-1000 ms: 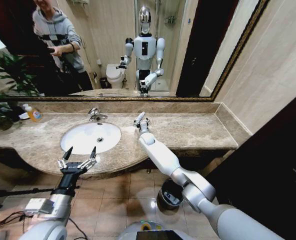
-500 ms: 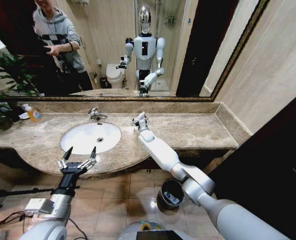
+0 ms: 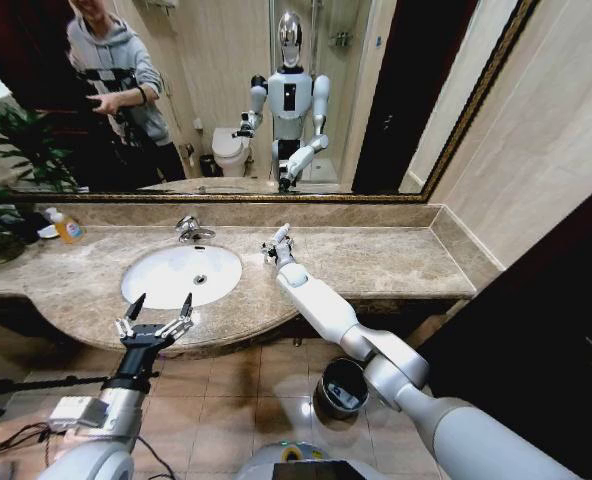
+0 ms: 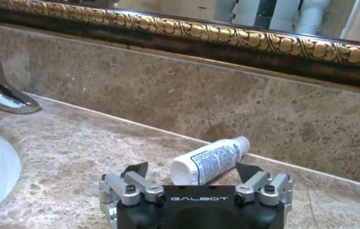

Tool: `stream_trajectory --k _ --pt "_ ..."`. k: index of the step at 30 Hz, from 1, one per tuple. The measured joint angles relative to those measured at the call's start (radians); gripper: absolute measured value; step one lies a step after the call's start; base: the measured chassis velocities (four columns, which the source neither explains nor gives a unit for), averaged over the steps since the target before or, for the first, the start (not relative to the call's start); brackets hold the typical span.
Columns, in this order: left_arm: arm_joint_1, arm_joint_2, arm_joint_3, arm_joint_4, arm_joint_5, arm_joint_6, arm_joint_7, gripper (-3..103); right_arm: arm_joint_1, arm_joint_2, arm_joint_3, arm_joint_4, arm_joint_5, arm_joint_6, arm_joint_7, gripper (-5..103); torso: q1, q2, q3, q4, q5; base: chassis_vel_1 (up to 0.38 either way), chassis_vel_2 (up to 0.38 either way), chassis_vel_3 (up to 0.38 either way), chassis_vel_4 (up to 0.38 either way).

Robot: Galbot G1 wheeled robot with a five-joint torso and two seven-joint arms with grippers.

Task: Pick up the trash from the sink and place it in the trash bin.

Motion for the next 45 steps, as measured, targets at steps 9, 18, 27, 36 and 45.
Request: stream_trajectory --k 9,18,27,36,45 --pt "0.000 0.000 0.000 0.000 0.000 0.000 0.000 100 0.016 0.000 0.013 -0.026 0.000 0.013 -0.018 77 0.000 0.000 0.000 0.0000 0.0000 0.000 0.000 0.000 0.000" --pt "0.000 0.000 0.000 0.000 0.000 0.000 0.000 100 0.019 0.000 0.025 -0.053 -0.005 0.020 -0.034 40 0.000 0.000 0.000 -0.0001 0.0001 0.000 0.000 0.000 0.000" --pt "0.000 0.000 0.000 0.000 0.000 0.000 0.000 100 0.003 0.000 0.044 -0.049 -0.025 0.020 -0.036 20 0.000 0.000 0.000 0.0002 0.0002 0.000 0.000 0.000 0.000" --pt "0.000 0.000 0.000 0.000 0.000 0.000 0.000 100 -0.016 0.000 0.045 -0.023 -0.034 0.008 -0.034 15 0.000 0.000 0.000 -0.0003 -0.0001 0.000 0.000 0.000 0.000" --pt "0.000 0.000 0.000 0.000 0.000 0.000 0.000 100 -0.057 -0.001 0.025 0.081 -0.022 -0.031 -0.025 5 0.000 0.000 0.000 -0.0003 -0.0002 0.000 0.000 0.000 0.000"
